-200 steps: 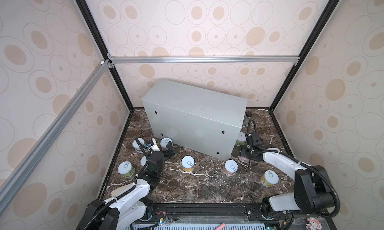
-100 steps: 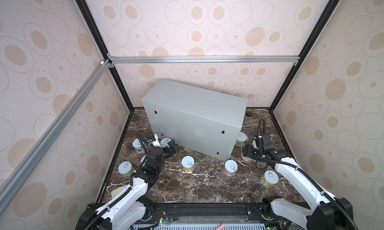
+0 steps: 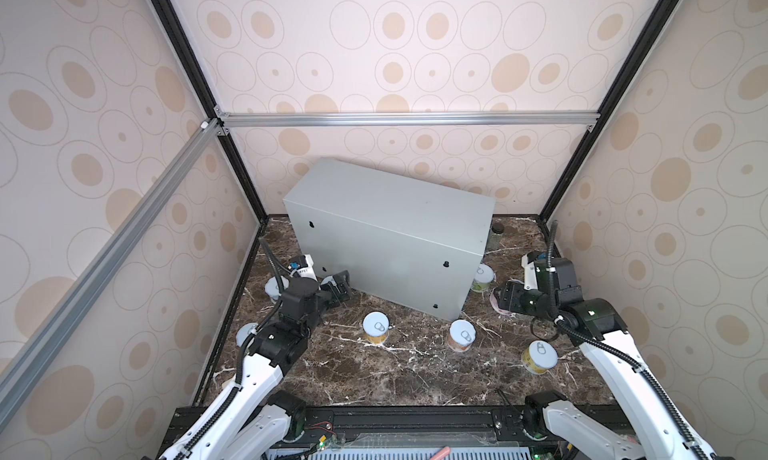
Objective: Place and organize the canned foods onto the counter
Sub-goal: 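Carry the pink can up over the cabinet top with the right gripper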
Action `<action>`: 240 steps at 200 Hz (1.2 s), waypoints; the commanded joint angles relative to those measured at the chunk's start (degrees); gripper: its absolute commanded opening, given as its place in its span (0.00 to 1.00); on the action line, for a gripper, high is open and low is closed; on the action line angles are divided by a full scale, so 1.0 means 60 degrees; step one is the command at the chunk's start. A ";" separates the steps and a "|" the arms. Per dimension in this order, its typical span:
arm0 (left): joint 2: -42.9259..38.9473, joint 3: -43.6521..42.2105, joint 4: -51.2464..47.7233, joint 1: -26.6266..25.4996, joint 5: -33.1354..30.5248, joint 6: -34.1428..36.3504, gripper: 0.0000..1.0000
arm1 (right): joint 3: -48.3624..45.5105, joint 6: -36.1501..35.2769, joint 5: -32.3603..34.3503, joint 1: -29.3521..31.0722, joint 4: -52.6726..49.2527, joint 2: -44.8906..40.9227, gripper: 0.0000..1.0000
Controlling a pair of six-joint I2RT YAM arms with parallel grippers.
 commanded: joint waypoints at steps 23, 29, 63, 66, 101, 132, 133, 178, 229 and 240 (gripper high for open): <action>0.0155 0.2561 -0.2612 -0.0018 -0.0267 0.1020 0.99 | 0.1647 -0.0428 -0.0422 0.0013 -0.1017 -0.0326 0.42; 0.0330 0.2968 -0.2900 -0.0019 -0.0299 0.1149 0.99 | 0.1977 -0.0485 -0.0481 0.0013 -0.1205 -0.0222 0.42; 0.1173 0.4723 -0.4041 -0.0019 -0.0247 0.1744 0.99 | 0.3913 -0.0835 -0.0933 0.0013 -0.2003 0.0551 0.42; 0.1230 0.4827 -0.4084 -0.0015 -0.0252 0.1782 0.99 | 0.4079 -0.0882 -0.0968 0.0013 -0.2054 0.0630 0.42; 0.1765 0.5726 -0.4383 -0.0019 -0.0920 0.2206 0.99 | 0.5754 -0.1291 -0.1367 0.0013 -0.2598 0.1610 0.44; 0.2189 0.6358 -0.4312 -0.0015 -0.1323 0.2596 0.99 | 0.7199 -0.1626 -0.1298 0.0013 -0.2952 0.2456 0.44; 0.2205 0.6380 -0.4303 -0.0017 -0.1323 0.2599 0.99 | 0.7254 -0.1641 -0.1298 0.0013 -0.2965 0.2484 0.44; 0.2558 0.6785 -0.3799 -0.0019 -0.1518 0.3052 0.99 | 0.9409 -0.2231 -0.1160 0.0013 -0.3684 0.3882 0.46; 0.2690 0.6759 -0.2888 -0.0019 -0.1255 0.3508 0.99 | 1.2212 -0.2514 -0.0981 0.0251 -0.4459 0.6034 0.45; 0.2726 0.6676 -0.2697 -0.0019 -0.1236 0.3597 0.99 | 1.2999 -0.2562 -0.0835 0.0348 -0.4662 0.6542 0.43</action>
